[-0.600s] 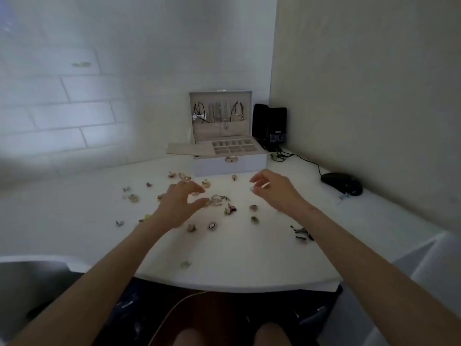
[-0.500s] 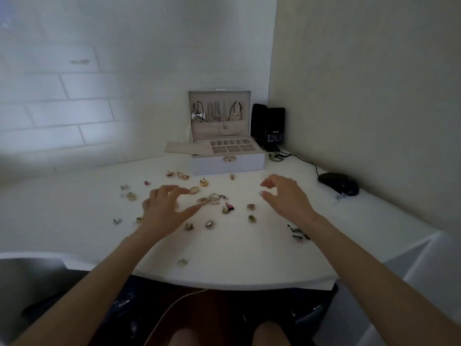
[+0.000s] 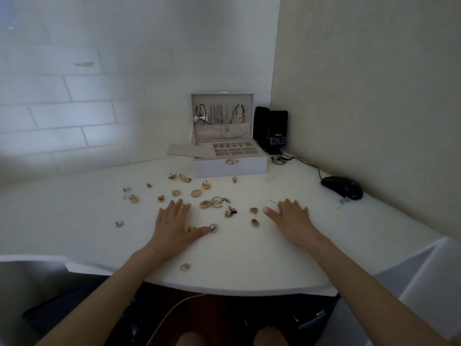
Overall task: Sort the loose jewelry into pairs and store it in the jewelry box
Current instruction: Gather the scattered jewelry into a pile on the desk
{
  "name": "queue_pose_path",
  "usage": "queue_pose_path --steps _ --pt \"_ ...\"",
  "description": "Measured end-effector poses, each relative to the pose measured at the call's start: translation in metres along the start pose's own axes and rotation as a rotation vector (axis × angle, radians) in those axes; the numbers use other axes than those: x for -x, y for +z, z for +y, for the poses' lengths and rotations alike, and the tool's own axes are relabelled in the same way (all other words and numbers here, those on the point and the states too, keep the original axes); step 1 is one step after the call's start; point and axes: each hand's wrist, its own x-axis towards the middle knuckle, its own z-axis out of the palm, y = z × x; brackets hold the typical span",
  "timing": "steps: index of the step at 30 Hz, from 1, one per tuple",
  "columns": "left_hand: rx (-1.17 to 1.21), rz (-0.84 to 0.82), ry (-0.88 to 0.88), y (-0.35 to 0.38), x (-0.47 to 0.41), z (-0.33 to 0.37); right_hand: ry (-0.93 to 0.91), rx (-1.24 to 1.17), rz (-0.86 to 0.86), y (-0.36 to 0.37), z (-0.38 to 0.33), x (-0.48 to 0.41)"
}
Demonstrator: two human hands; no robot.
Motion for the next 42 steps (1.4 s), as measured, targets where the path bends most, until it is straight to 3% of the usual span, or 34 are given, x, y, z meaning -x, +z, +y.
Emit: queue_pose_path --steps 9,13,15,17,20,24,27,30,34,37,40,42 --pt "0.21 0.061 0.147 0.007 -0.02 0.018 -0.1 -0.083 -0.018 0.02 -0.042 -0.024" --pt "0.472 0.064 0.165 0.0 -0.018 0.021 -0.198 -0.528 -0.04 0.011 -0.061 -0.013" --pt "0.559 0.053 0.169 -0.013 -0.014 0.017 -0.248 -0.64 0.01 0.001 -0.058 -0.009" --pt "0.538 -0.053 0.212 -0.028 -0.01 0.007 -0.234 -0.6 0.166 -0.009 -0.046 -0.01" --pt "0.324 -0.337 0.28 -0.043 0.0 -0.008 -0.014 -0.358 0.38 -0.024 -0.018 -0.02" --pt "0.09 -0.54 0.322 -0.041 0.012 -0.011 0.317 -0.021 0.331 -0.037 0.015 -0.025" --pt "0.101 -0.429 0.314 -0.032 0.012 -0.006 0.433 -0.01 0.233 -0.034 0.027 -0.027" --pt "0.103 -0.248 0.267 -0.019 0.004 -0.005 0.415 -0.034 0.181 -0.023 0.032 -0.028" --pt "0.192 -0.066 0.203 -0.008 -0.007 0.004 0.318 -0.058 0.218 -0.014 0.029 -0.028" --pt "0.217 0.062 0.15 -0.001 -0.012 0.012 0.371 -0.019 0.315 -0.018 0.031 -0.032" --pt "0.269 0.176 0.12 0.0 -0.014 0.012 0.492 0.002 0.262 -0.024 0.046 -0.033" --pt "0.294 0.328 0.045 -0.005 -0.019 0.005 0.461 0.039 0.225 -0.024 0.056 -0.034"
